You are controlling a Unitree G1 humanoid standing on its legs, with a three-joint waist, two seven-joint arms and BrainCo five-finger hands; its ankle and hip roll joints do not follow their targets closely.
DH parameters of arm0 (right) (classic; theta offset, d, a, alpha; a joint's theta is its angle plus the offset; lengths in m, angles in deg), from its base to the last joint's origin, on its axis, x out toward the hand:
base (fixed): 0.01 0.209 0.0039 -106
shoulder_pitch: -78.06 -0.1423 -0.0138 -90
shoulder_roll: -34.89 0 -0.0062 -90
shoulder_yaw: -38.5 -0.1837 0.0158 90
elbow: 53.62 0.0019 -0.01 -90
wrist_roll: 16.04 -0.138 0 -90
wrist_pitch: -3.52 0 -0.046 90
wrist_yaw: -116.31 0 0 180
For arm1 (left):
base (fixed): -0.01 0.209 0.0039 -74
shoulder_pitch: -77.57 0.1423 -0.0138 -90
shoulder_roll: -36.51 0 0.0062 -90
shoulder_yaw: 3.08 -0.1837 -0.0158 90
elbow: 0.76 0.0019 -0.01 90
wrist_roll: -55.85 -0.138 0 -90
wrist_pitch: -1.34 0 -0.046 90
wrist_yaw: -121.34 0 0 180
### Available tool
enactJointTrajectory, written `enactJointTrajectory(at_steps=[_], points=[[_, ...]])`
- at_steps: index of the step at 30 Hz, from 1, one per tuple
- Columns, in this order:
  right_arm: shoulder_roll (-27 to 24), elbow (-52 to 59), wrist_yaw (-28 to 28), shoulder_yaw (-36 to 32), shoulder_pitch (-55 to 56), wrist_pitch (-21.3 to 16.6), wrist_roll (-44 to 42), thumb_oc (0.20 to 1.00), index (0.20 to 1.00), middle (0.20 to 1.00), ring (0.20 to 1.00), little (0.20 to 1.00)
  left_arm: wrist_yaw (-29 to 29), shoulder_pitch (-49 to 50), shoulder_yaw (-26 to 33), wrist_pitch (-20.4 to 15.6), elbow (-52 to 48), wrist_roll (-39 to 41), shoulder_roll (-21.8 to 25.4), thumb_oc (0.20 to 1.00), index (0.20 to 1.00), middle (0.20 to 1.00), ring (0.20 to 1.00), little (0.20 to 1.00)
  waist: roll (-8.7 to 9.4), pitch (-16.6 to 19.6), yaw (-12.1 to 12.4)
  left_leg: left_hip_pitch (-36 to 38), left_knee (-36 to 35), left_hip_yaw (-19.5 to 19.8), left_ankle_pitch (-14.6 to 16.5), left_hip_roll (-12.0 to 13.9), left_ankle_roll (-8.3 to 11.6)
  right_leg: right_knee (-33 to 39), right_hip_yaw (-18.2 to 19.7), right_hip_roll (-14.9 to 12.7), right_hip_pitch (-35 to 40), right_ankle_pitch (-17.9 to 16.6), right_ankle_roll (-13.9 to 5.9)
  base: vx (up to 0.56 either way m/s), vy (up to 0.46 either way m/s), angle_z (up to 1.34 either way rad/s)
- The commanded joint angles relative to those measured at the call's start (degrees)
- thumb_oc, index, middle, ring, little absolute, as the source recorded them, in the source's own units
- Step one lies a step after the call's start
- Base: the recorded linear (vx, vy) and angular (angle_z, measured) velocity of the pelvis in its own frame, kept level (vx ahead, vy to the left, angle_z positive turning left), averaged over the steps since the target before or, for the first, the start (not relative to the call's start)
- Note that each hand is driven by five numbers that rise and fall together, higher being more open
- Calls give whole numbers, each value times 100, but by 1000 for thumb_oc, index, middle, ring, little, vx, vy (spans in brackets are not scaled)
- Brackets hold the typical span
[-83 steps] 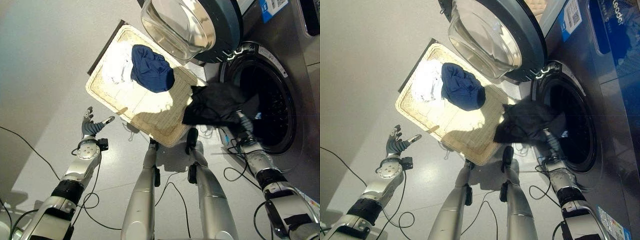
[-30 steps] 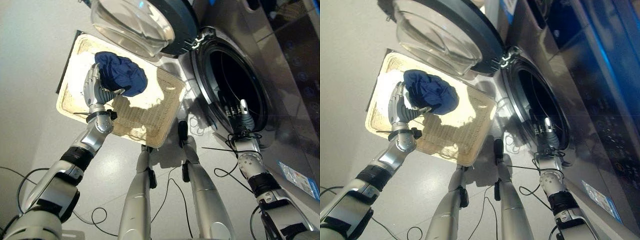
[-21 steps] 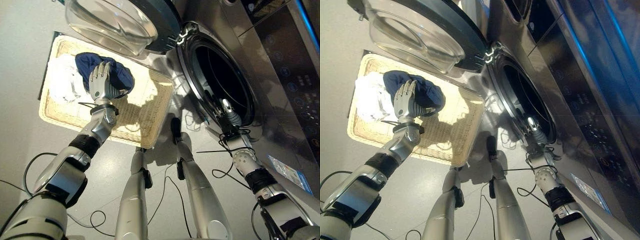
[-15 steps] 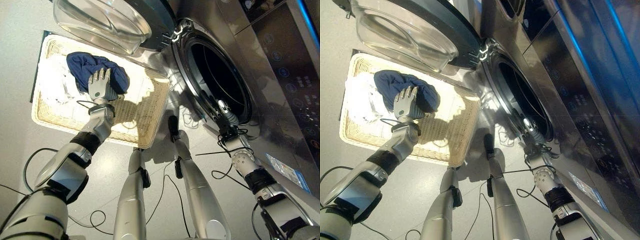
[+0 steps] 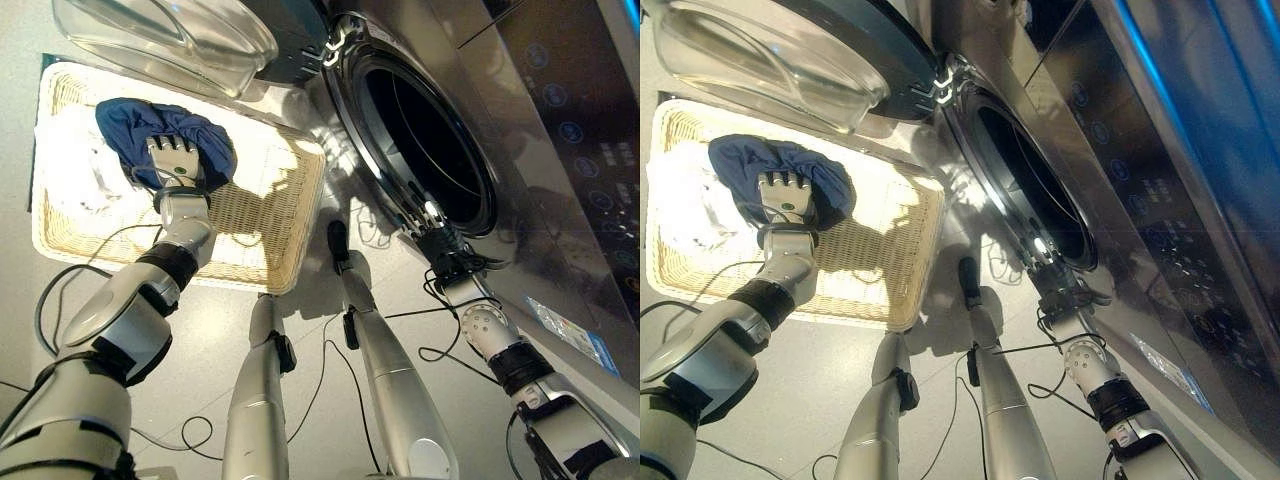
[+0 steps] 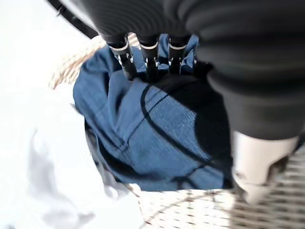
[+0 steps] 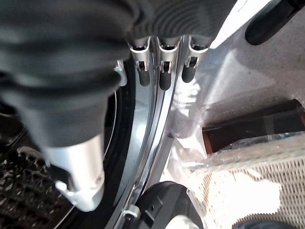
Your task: Put the clothes into the washing machine.
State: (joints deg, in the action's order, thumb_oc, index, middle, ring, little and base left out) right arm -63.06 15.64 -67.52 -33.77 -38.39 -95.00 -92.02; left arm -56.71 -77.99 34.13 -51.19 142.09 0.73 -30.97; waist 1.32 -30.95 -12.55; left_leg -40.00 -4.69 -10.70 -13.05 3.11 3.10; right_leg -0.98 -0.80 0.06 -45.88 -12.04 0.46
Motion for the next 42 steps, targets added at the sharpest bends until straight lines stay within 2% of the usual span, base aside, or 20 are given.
enactJointTrajectory(at_steps=[1,5,6,7,8,9,11,12,15,16,18,19,21,23,26,28,32,37,38,42], points=[[58,407,-318,-135,339,-1,9,1000,1000,1000,1000,1000,467,73,-50,-207,271,5,265,200,200,200,200,200,403,116,64,-175,243,40,175,-176,233,-192,-95,98,-57,-211,-616,0,0,0],[94,538,-287,-123,391,-24,155,1000,1000,1000,1000,1000,-98,136,-32,-317,181,692,336,200,200,200,200,200,388,116,84,-155,225,41,160,-176,239,-154,-138,82,-28,-218,-620,0,0,0],[120,572,-276,-120,410,-33,219,1000,1000,1000,1000,1000,-707,191,47,-383,149,1734,349,200,200,200,200,200,373,116,103,-146,215,47,151,-174,245,-142,-151,72,-12,-214,-622,0,0,0],[137,587,-264,-111,414,-46,244,1000,1000,1000,1000,1000,-1021,238,154,-439,101,2321,342,200,200,200,200,200,367,116,123,-148,215,59,143,-178,242,-143,-155,71,-6,-212,-619,-32,17,-1],[179,644,-217,-79,432,-63,286,1000,1000,1000,1000,1000,-1621,365,421,-633,51,3430,308,200,200,200,200,200,357,116,156,-139,212,87,130,-187,236,-142,-162,69,17,-205,-612,0,0,0],[212,689,-187,-71,448,-62,313,1000,1000,1000,1000,1000,-1922,438,671,-873,24,4032,277,200,200,200,200,200,360,116,186,-128,204,109,123,-191,232,-139,-176,65,38,-193,-607,0,0,0],[288,733,-163,-57,454,-15,447,1000,1000,1000,1000,1000,-2337,591,1263,-1526,18,4433,192,200,200,200,200,200,371,116,235,-89,188,140,113,-188,231,-139,-199,64,82,-160,-598,0,0,0],[310,717,-172,-45,442,11,514,1000,1000,1000,1000,1000,-2400,656,1487,-1835,16,4778,193,200,200,200,200,200,371,116,260,-61,186,159,116,-190,234,-134,-213,59,114,-147,-597,0,0,0],[354,816,-86,-42,488,91,776,1000,1000,1000,1000,1000,-2582,904,2037,-2333,-193,5463,141,200,200,200,200,200,368,116,325,-17,181,208,109,-199,233,-135,-236,56,177,-121,-587,-21,-21,6],[380,935,-27,-15,557,60,1098,1000,1000,1000,1000,1000,-2620,1253,2536,-2833,-459,6081,52,200,200,200,200,200,351,116,392,36,165,268,104,-209,223,-141,-269,50,236,-94,-584,-37,-26,15],[418,1042,-54,40,628,-107,1385,1000,1000,1000,1000,1000,-2671,1634,2926,-3295,-801,6731,-109,200,200,200,200,200,313,116,475,67,147,322,96,-230,210,-123,-312,36,277,-78,-580,-35,-13,11],[417,1053,-48,49,636,-125,1434,1000,1000,1000,1000,1000,-2642,1675,2960,-3313,-834,6756,-123,200,200,200,200,200,307,116,476,74,143,329,94,-232,209,-118,-318,34,286,-77,-580,-28,-1,8],[447,1217,153,105,653,-199,2130,1000,1000,1000,1000,1000,-2694,2299,3293,-3915,-1381,7046,-360,200,200,200,200,200,232,116,618,110,123,406,82,-272,185,-75,-378,-4,334,-95,-580,-33,-4,8],[502,1352,324,182,621,-94,2664,1000,1000,1000,1000,1000,-2731,2869,3493,-4282,-1970,6899,-602,200,200,200,200,200,157,116,769,138,123,504,78,-317,162,-48,-460,-52,393,-99,-578,-43,-23,6],[505,1434,494,270,554,58,3509,1000,1000,1000,1000,1000,-2625,3381,3629,-4497,-2674,6855,-717,200,200,200,200,200,93,116,930,185,97,599,76,-355,139,-14,-566,-103,470,-91,-579,-46,-30,14],[398,1438,763,363,365,260,4373,1000,1000,1000,1000,1000,-2146,3817,3773,-4714,-3550,7121,-818,200,200,200,200,200,15,116,1102,193,108,711,80,-402,107,-12,-678,-160,524,-69,-576,-53,-24,23],[294,1251,502,356,189,398,4474,1000,1000,1000,1000,1000,-1629,4194,3814,-5192,-4452,7233,-834,200,200,200,200,200,-96,116,1301,297,101,851,89,-471,77,6,-828,-251,684,-43,-599,-45,5,25],[227,1062,298,402,-33,564,4415,1000,1000,1000,1000,1000,-733,4297,3744,-5369,-5275,7743,-757,200,200,200,200,200,-195,116,1467,411,72,949,90,-515,36,-8,-967,-326,819,-17,-609,-38,-15,19],[250,909,91,434,-137,578,4311,1000,1000,1000,1000,1000,-250,4283,3667,-5376,-5473,8065,-759,200,200,200,200,200,-232,116,1522,450,68,994,91,-538,15,-38,-1004,-341,863,5,-612,-41,-29,13],[288,701,-186,635,-418,722,4451,1000,1000,1000,1000,1000,463,4158,3476,-5318,-5778,8511,-715,200,200,200,200,200,-286,116,1605,496,85,1028,85,-573,-4,-58,-1061,-377,927,4,-617,-30,-25,12]])
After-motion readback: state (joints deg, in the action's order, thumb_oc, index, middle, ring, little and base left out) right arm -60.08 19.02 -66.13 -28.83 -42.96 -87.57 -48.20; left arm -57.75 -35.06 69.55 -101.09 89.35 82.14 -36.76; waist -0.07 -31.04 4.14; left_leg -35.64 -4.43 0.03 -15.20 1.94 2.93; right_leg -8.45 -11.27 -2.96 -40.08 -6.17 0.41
